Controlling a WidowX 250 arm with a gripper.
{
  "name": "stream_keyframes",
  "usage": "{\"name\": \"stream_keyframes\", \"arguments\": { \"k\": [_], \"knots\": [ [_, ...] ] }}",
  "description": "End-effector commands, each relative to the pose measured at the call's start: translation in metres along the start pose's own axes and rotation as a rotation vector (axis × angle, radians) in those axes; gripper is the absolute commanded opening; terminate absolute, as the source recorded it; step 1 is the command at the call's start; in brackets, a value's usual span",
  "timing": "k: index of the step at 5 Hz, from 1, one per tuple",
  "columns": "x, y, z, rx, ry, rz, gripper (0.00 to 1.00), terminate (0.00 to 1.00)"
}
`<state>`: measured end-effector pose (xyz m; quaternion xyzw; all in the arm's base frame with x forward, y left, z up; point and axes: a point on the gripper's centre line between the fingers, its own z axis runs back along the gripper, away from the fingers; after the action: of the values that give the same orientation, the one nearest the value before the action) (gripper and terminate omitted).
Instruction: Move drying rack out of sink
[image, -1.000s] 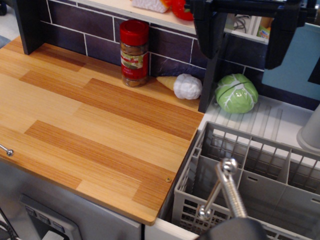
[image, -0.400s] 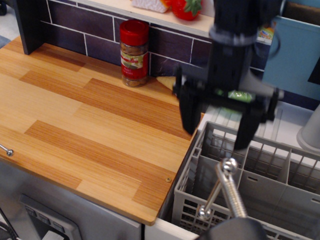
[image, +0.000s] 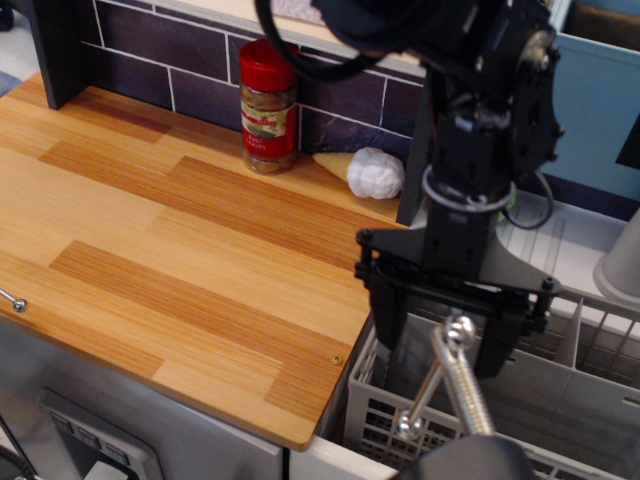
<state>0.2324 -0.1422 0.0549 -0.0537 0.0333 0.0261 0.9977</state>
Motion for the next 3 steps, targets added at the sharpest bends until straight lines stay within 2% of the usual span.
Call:
{"name": "stream_keyframes", "arguments": {
  "k": [1,3],
  "knots": [
    [0.008,-0.020,-0.025,0.000,-0.006,0.015,1.00,0.00],
    [0.003,-0.024,-0.059,0.065,0.013,0.011,1.00,0.00]
  ]
}}
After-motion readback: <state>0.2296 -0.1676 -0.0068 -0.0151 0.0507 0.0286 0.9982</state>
